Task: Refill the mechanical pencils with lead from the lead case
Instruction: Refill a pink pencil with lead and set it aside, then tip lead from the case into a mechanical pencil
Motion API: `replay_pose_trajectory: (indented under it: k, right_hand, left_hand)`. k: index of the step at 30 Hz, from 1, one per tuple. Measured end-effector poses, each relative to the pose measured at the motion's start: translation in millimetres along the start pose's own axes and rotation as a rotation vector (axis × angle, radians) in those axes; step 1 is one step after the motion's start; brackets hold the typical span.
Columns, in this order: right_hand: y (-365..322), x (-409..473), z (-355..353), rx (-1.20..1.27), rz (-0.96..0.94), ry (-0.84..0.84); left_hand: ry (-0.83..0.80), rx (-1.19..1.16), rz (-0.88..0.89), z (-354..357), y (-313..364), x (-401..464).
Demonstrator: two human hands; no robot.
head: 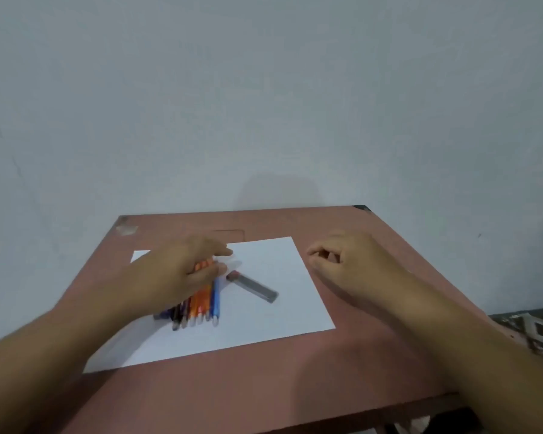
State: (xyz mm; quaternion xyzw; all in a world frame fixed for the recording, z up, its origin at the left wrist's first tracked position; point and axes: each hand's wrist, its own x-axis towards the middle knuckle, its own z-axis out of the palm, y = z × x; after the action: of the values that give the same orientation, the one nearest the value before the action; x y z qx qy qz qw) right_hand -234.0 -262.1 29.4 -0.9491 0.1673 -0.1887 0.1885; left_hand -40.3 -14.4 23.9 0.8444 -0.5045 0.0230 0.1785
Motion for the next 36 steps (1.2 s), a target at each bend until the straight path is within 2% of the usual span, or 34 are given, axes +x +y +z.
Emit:
replay_pose_trajectory:
  k: [4, 9, 19, 26, 36]
  right_hand:
    - [-37.1, 19.9, 32.5, 0.033, -0.057, -0.147]
    - [-73.0, 29.6, 57.5, -0.072, -0.035, -0.272]
    - [-77.7, 28.0, 70.5, -0.02, -0.006, -0.127]
    - [-55.6, 29.3, 62.0, 0.05, 0.146, -0.025]
    - [-17.6, 11.1, 14.1, -0.288, 0.314, -0.011]
  left_hand:
    - [0.054, 0.03, -0.095, -5.4, -40.6, -24.0]
    - [0.109, -0.08, -0.167, 1.2, -57.6, -40.3]
    - [0.064, -0.016, -0.116, 5.0, -55.8, -42.2]
    - [0.052, -0.046, -0.05, 3.6, -36.1, -28.5]
    - [-0.109, 0.02, 0.169, 19.8, 60.0, 16.0]
